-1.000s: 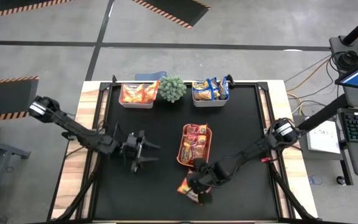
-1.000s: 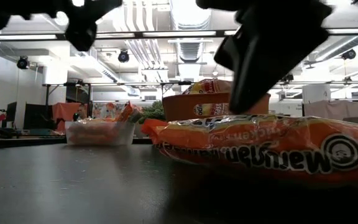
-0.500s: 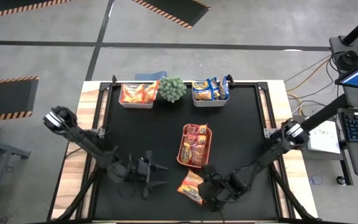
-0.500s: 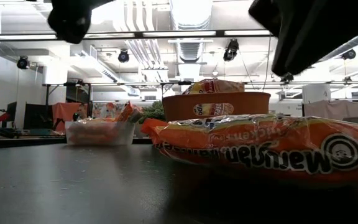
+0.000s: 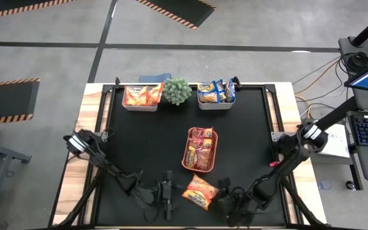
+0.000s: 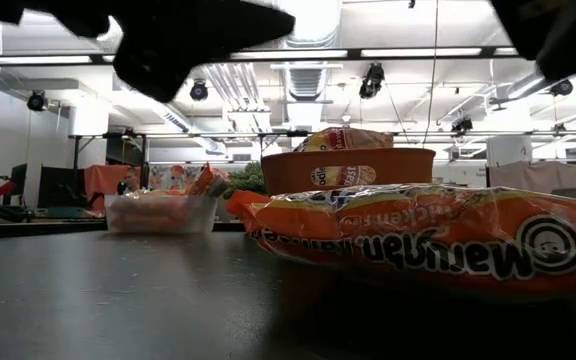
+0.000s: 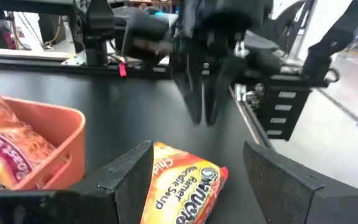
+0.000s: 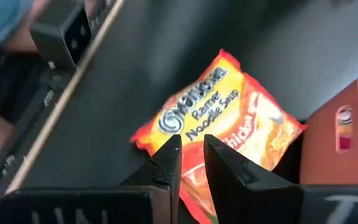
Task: Sort Maruchan noodles
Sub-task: Put the orange noodle pack into the transparent bin
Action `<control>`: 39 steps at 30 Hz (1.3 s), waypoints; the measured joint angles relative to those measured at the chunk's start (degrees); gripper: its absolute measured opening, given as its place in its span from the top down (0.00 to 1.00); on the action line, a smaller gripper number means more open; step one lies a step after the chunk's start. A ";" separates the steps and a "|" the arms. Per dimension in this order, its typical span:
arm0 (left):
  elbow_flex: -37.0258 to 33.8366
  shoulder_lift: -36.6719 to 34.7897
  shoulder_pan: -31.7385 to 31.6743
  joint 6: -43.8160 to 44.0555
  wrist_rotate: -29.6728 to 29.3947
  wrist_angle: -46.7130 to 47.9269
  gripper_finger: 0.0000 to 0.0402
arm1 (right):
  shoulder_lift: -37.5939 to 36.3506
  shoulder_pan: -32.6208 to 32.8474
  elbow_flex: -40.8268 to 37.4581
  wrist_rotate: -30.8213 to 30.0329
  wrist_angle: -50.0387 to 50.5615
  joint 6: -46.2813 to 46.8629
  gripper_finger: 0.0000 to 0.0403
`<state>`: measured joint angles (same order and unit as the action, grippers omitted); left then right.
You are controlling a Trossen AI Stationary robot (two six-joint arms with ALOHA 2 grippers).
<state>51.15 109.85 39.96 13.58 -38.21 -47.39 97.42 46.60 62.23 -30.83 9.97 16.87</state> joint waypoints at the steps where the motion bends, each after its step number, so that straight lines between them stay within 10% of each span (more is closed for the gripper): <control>1: 0.79 1.15 -0.07 -0.07 -0.43 0.04 0.42 | -0.58 0.45 -1.20 -1.07 -2.29 0.04 0.85; 14: 9.14 11.81 -4.98 -0.15 -1.75 -0.08 0.43 | -6.90 2.29 -12.52 -4.25 -24.22 -5.14 0.85; 39: 9.06 12.99 -5.75 10.64 -1.63 13.82 0.73 | -6.88 2.27 -13.26 -5.22 -25.28 -4.88 0.85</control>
<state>60.20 122.83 34.22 24.23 -39.84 -33.58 90.54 48.86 48.97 -36.05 -15.31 11.99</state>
